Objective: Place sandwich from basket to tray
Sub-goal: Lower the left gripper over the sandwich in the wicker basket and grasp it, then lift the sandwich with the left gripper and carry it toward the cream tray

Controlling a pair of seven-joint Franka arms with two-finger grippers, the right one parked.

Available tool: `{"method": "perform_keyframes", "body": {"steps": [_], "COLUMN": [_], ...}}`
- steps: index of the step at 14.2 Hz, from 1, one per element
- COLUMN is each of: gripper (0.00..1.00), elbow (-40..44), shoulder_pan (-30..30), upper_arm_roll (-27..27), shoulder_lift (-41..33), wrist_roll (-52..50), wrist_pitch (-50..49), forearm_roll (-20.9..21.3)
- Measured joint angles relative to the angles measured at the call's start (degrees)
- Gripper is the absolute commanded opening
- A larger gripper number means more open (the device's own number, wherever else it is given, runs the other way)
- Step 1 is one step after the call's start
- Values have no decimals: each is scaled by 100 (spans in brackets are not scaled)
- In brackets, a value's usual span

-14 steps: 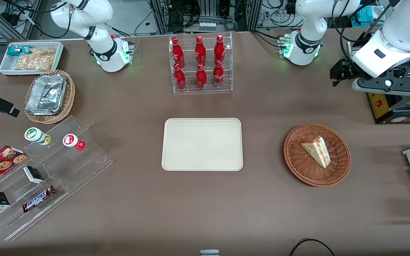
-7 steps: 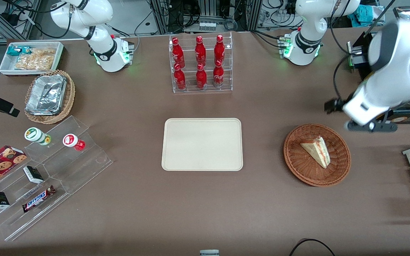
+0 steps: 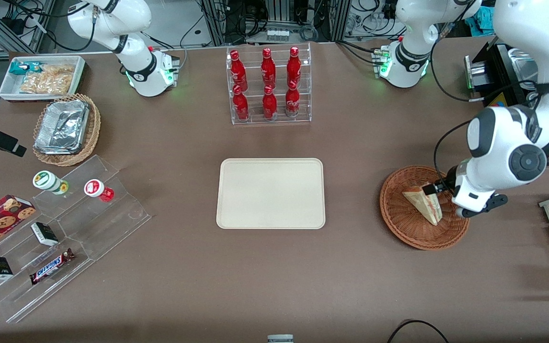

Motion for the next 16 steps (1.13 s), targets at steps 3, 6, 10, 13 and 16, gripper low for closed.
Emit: {"method": "perform_keyframes", "body": {"steps": [3,6,10,13,16], "gripper": [100,100,52,15,14], "elbow": [2,-48,-83,-82,-3], "shoulder_pan": [14,14,87,89,83], "upper_arm_roll": [-5,-8,10,-36,-277], "shoulder_lift": [179,335,736,890,853], "wrist_roll": [-161,-190,-207,-263,-290], "wrist_pitch": [200,383,774,989,997], "forearm_roll": [-595,-452,-66,-65,-33]}}
